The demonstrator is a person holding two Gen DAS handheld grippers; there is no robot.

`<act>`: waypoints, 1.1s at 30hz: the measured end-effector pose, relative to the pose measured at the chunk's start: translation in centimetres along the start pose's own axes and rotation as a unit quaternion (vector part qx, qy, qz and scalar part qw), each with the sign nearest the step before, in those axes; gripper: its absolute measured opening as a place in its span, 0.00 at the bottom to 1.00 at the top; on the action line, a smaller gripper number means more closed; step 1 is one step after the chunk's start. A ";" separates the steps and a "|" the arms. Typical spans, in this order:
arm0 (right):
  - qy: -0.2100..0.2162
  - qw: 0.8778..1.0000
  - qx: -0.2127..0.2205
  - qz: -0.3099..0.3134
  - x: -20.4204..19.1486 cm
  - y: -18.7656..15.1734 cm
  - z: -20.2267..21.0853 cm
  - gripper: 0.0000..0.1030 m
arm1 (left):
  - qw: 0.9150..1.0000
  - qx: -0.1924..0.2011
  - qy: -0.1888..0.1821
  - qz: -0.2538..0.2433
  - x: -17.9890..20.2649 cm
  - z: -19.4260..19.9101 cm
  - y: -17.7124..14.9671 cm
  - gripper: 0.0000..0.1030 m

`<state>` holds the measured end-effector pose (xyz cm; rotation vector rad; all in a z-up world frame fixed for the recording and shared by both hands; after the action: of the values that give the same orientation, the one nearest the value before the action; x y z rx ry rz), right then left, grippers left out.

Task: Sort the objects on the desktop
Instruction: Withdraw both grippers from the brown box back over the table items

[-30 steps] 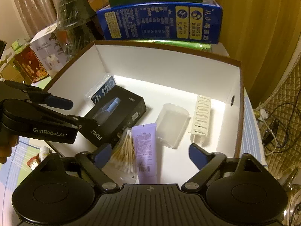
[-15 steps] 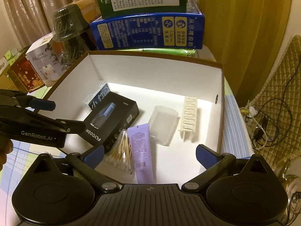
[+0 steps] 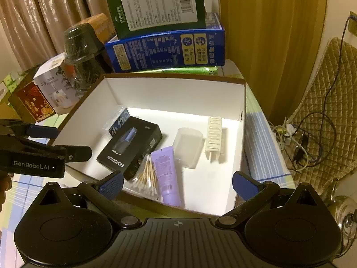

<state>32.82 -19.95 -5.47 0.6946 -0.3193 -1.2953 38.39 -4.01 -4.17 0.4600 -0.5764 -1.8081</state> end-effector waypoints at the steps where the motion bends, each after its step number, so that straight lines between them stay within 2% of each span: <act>1: 0.000 1.000 0.002 0.000 -0.1 -0.1 0.3 0.98 | 1.000 0.001 0.000 0.001 0.0 0.3 -0.2 0.85; 9: 0.008 1.000 0.015 0.001 -0.9 -0.9 2.6 0.98 | 1.000 0.013 0.005 0.009 -0.1 2.8 -1.6 0.85; 19: 0.023 0.999 0.040 0.006 -2.3 -2.5 6.0 0.98 | 0.999 0.046 0.013 0.021 0.1 7.3 -3.6 0.85; 33: 0.048 0.997 0.051 0.015 -4.1 -8.1 10.5 0.98 | 0.995 0.073 0.030 0.056 -0.2 13.6 -9.3 0.88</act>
<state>19.43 -19.96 -1.95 0.8327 -0.3192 -1.2195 23.57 0.68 1.22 0.5680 -0.6821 -1.6463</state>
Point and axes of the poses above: each gripper's, at about its wrist camera, not at the fingertips, and z roughly against the way its jaws point, x to its right, y to its top, the point moved 5 cm from there along -z, roughly the way its jaws point, and after that the axes turned 1 degree about y, right-handed, at the moved point
